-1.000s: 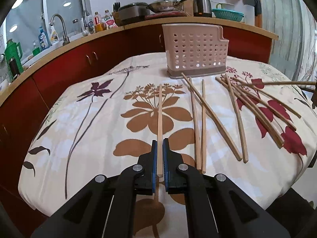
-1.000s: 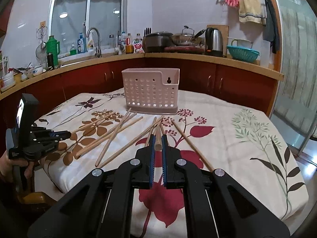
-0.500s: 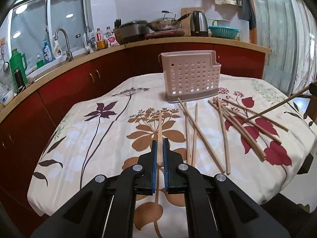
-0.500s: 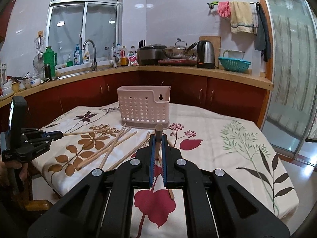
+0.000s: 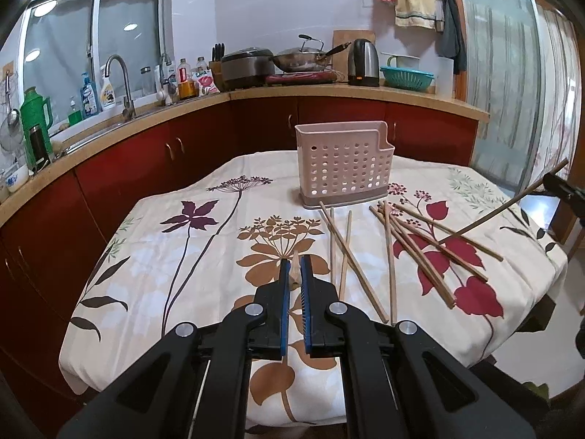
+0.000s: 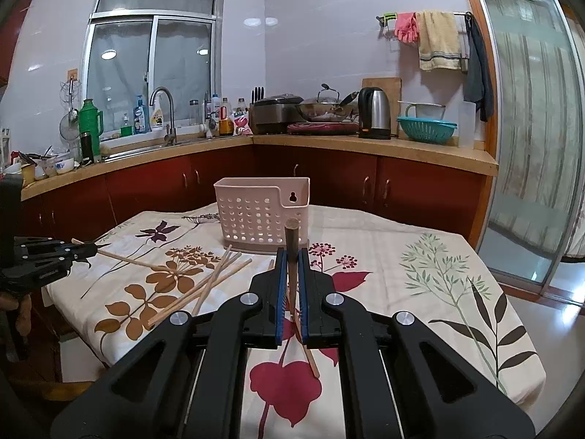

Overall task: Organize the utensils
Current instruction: 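Close the left tool on its chopstick while the right tool closes on its own, then lift the left tool's chopstick over the pink holder while the right tool does likewise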

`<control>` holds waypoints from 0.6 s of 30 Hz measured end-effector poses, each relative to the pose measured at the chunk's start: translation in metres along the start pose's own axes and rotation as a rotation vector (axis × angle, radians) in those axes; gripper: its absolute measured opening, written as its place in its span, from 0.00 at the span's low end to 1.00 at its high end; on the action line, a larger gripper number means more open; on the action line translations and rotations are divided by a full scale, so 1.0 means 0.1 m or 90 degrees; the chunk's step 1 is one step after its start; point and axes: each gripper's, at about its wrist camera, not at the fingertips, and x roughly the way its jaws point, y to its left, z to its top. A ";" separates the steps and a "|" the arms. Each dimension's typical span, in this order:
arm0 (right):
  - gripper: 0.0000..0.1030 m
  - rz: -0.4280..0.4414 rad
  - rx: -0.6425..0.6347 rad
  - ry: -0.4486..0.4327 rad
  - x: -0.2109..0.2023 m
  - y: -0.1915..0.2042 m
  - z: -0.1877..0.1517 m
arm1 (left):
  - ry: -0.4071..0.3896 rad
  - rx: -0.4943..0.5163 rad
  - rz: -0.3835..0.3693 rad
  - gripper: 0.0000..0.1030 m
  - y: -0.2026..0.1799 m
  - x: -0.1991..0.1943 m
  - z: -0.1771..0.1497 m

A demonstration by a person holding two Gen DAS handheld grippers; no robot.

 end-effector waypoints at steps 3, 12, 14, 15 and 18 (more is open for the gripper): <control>0.06 0.003 0.001 -0.002 0.00 0.02 0.02 | 0.002 -0.004 -0.001 0.06 0.02 -0.06 0.02; 0.06 0.007 0.003 -0.006 -0.03 0.04 0.11 | 0.011 -0.023 -0.020 0.06 0.11 -0.29 0.12; 0.06 0.005 0.003 -0.006 -0.04 0.04 0.14 | 0.001 -0.014 -0.014 0.06 0.11 -0.36 0.18; 0.06 0.005 0.003 -0.005 -0.03 0.04 0.14 | -0.002 -0.011 -0.013 0.06 0.11 -0.37 0.19; 0.06 0.004 0.005 0.004 0.00 0.04 0.16 | -0.001 -0.007 -0.010 0.06 0.13 -0.34 0.24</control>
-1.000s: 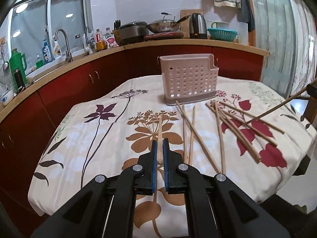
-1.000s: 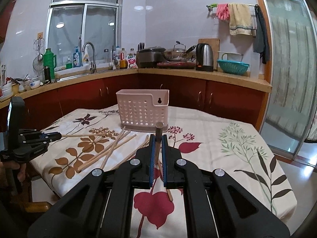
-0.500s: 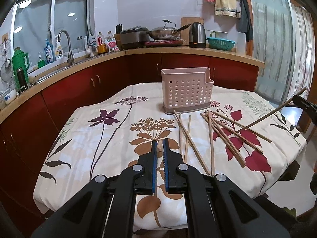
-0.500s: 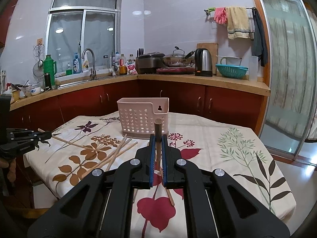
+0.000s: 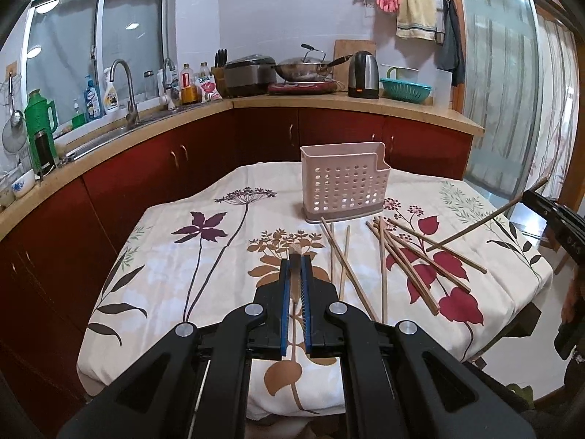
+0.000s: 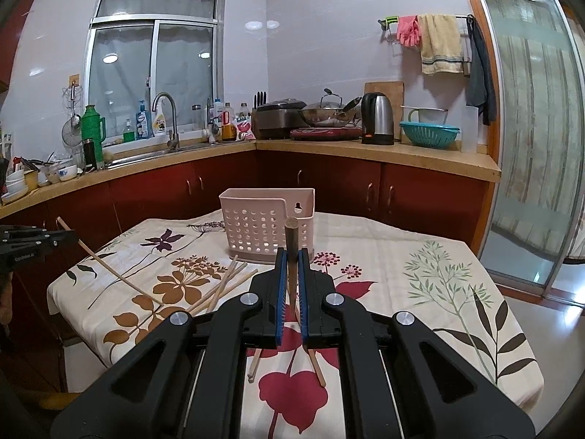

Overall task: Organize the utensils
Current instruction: 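Lift the left tool's chopstick over the pink holder while the right tool does likewise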

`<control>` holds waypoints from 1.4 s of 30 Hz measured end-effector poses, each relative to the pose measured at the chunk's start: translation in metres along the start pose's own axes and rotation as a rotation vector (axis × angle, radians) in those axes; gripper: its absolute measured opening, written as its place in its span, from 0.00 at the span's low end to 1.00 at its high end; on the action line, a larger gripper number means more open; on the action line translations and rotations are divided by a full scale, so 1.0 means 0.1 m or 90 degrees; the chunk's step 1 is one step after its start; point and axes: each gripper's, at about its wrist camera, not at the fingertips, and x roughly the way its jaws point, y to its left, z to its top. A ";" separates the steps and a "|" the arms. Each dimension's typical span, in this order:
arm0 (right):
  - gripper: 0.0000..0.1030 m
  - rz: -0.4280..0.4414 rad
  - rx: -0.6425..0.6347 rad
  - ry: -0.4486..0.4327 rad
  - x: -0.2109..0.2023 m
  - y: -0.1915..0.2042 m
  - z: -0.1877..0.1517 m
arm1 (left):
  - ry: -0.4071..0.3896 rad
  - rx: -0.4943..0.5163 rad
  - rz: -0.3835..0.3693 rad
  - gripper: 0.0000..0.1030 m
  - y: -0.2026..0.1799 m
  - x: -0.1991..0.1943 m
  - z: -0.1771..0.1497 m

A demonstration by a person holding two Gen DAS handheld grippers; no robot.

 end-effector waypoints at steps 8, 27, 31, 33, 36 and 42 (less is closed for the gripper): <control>0.06 -0.006 0.008 0.029 0.13 -0.02 0.07 | -0.013 -0.001 -0.002 0.06 0.04 0.09 0.12; 0.06 0.009 0.015 0.074 0.56 -0.02 0.18 | -0.046 -0.007 -0.001 0.06 0.06 0.36 0.38; 0.06 0.010 0.016 0.070 0.65 0.00 0.20 | -0.052 -0.008 -0.001 0.06 0.06 0.41 0.42; 0.06 0.012 0.016 0.066 0.70 0.00 0.24 | -0.054 -0.008 0.001 0.06 0.06 0.43 0.43; 0.06 0.013 0.013 0.060 0.75 0.01 0.28 | -0.058 -0.010 0.002 0.06 0.07 0.46 0.45; 0.06 0.017 0.016 0.045 0.84 0.00 0.34 | -0.069 -0.018 0.006 0.06 0.09 0.47 0.50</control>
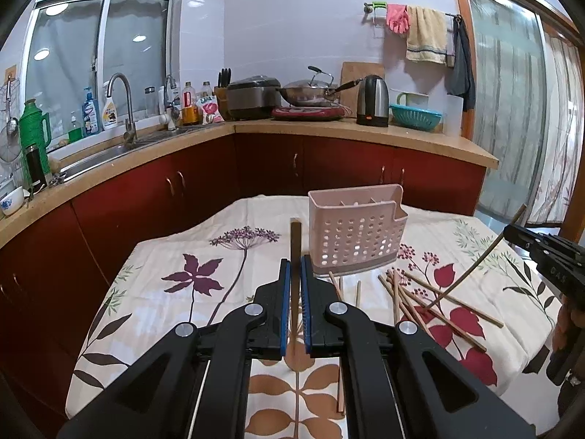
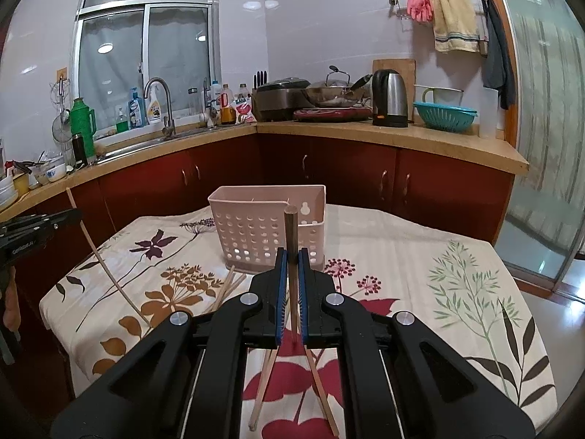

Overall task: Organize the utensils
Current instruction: 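Lift the left tool's chopstick over the pink holder while the right tool does likewise, then open the left tool to drop its chopstick into the holder while the right tool opens too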

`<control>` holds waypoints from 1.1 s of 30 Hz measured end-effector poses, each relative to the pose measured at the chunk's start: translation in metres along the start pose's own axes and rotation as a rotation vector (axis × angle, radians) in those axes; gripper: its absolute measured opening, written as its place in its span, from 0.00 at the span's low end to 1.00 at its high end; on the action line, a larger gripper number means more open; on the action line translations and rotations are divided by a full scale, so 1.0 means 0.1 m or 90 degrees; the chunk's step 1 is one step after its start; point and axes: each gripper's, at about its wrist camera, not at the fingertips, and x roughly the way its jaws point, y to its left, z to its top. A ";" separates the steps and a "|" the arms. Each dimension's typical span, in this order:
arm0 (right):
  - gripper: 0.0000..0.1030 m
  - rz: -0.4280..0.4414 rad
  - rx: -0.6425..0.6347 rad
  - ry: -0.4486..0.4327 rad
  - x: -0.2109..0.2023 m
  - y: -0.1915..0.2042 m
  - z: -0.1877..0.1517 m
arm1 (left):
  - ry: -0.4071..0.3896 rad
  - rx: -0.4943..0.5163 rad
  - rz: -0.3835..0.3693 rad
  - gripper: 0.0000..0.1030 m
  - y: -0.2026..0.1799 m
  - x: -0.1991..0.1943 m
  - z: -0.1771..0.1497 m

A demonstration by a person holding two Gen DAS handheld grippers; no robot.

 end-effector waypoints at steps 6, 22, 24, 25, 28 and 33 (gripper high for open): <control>0.06 0.004 0.011 -0.016 -0.09 -0.05 0.08 | -0.023 -0.005 -0.002 0.06 0.00 -0.04 0.11; 0.06 0.017 -0.011 -0.191 -0.18 -0.28 1.01 | -0.184 0.010 -0.030 0.06 -0.30 -0.03 1.02; 0.06 0.022 -0.012 -0.201 -0.08 -0.31 1.10 | -0.200 0.013 -0.027 0.06 -0.34 0.04 1.11; 0.06 0.026 -0.011 -0.206 -0.01 -0.32 1.15 | -0.208 0.015 -0.023 0.06 -0.36 0.11 1.17; 0.06 0.034 -0.010 -0.215 0.20 -0.37 1.26 | -0.217 0.010 -0.027 0.06 -0.39 0.28 1.27; 0.06 0.050 -0.003 -0.218 0.54 -0.42 1.35 | -0.218 0.007 -0.017 0.06 -0.42 0.61 1.36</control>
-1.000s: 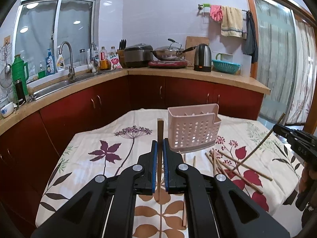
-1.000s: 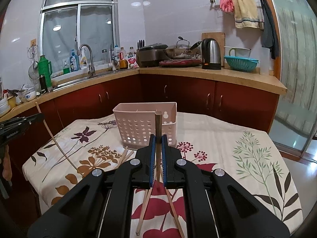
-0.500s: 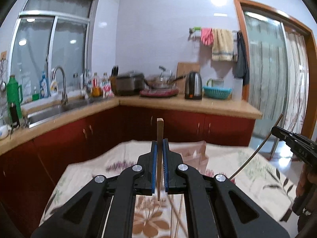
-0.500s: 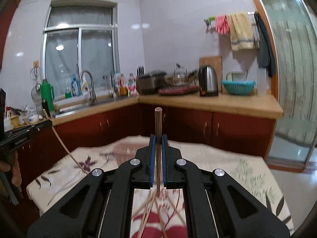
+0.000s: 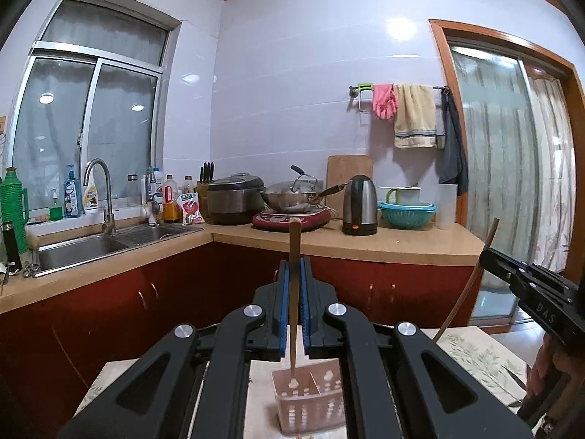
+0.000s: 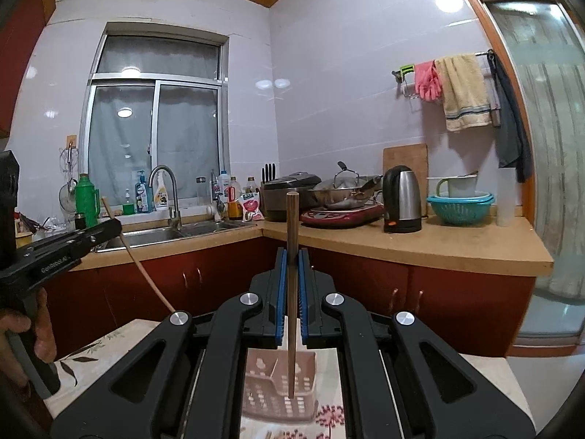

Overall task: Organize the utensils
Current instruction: 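Open the left tool to drop its chopstick into the holder while the right tool opens too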

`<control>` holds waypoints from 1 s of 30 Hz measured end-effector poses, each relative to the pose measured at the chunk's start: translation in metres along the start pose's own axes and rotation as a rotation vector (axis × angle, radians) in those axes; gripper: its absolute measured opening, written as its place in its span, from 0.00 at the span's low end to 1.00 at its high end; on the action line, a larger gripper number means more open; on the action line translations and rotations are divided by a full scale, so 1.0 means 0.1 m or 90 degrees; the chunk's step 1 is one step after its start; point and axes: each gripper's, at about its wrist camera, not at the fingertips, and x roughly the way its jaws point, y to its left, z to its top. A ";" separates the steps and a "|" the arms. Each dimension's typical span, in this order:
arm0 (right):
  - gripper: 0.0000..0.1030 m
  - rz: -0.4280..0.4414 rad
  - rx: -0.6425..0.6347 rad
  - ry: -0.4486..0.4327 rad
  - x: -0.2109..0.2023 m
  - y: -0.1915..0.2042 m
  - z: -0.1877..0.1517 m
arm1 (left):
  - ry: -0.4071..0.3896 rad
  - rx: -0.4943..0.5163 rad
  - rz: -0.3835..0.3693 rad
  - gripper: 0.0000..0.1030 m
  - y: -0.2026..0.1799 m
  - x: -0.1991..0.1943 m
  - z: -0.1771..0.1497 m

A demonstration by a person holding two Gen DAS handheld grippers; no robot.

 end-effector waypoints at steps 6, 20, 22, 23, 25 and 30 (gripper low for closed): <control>0.06 0.018 0.013 0.028 0.38 -0.08 -0.29 | 0.050 -0.018 0.007 0.06 -0.01 0.38 -0.35; 0.11 0.032 0.065 0.147 0.86 -0.23 -0.92 | 0.147 -0.040 0.006 0.11 0.02 0.75 -0.94; 0.32 0.022 0.070 0.152 0.84 -0.26 -0.94 | 0.147 -0.046 0.009 0.35 0.05 0.74 -0.95; 0.46 0.013 0.076 0.150 0.81 -0.28 -0.94 | 0.142 -0.052 0.012 0.41 0.07 0.71 -0.94; 0.50 0.002 0.081 0.146 0.73 -0.30 -0.92 | 0.134 -0.059 0.016 0.56 0.09 0.65 -0.92; 0.58 -0.028 0.073 0.152 0.54 -0.33 -0.88 | 0.125 -0.066 0.027 0.72 0.10 0.48 -0.87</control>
